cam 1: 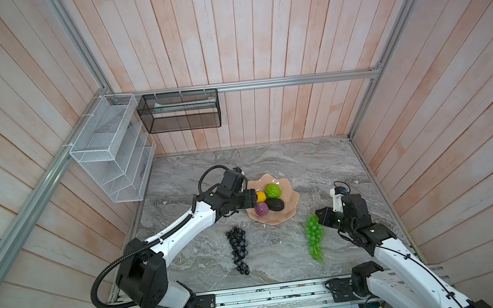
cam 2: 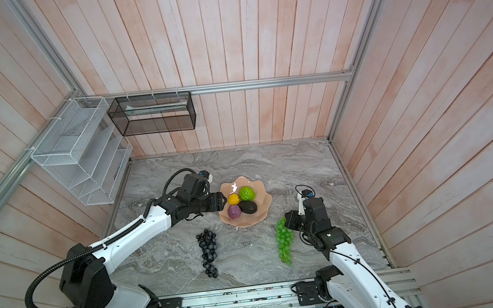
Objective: Place and organize the fake fruits in the fruit bowl
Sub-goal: 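Lift the green grapes and carry them over the bowl with the right gripper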
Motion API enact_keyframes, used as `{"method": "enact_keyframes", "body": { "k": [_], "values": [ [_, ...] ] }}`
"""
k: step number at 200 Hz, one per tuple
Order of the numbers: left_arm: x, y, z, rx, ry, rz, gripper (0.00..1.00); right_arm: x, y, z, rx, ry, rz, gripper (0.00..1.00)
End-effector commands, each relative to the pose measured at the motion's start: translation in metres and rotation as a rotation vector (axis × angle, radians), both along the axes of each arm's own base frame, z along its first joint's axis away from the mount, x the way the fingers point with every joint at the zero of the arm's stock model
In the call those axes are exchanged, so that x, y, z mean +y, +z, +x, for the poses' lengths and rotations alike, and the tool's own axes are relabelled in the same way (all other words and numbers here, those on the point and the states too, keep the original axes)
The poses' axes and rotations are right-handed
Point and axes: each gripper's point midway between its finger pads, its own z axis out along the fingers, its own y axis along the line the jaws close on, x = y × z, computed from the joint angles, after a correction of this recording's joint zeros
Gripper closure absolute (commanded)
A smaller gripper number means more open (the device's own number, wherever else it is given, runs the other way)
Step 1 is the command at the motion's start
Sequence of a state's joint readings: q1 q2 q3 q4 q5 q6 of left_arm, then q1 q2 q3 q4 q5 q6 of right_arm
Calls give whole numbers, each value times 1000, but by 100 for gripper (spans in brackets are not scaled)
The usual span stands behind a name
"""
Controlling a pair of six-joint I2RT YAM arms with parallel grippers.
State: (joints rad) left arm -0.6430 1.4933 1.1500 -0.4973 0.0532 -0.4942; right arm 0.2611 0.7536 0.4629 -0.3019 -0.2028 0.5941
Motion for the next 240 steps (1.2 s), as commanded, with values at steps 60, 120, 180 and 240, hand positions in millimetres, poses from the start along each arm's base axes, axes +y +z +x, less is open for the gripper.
{"method": "enact_keyframes", "body": {
  "k": [60, 120, 180, 240],
  "values": [
    [8, 26, 3, -45, 33, -1, 24, 13, 114, 7, -202, 79, -22, 100],
    [3, 29, 5, -38, 36, -29, 24, 43, 187, 21, -305, 180, 30, 100],
    [11, 28, 0, -38, 63, -30, 24, 107, 186, 21, -267, 332, 118, 100],
    [22, 24, -4, -36, 102, -27, 24, 163, 153, 25, -209, 419, 215, 100]
  ]
}}
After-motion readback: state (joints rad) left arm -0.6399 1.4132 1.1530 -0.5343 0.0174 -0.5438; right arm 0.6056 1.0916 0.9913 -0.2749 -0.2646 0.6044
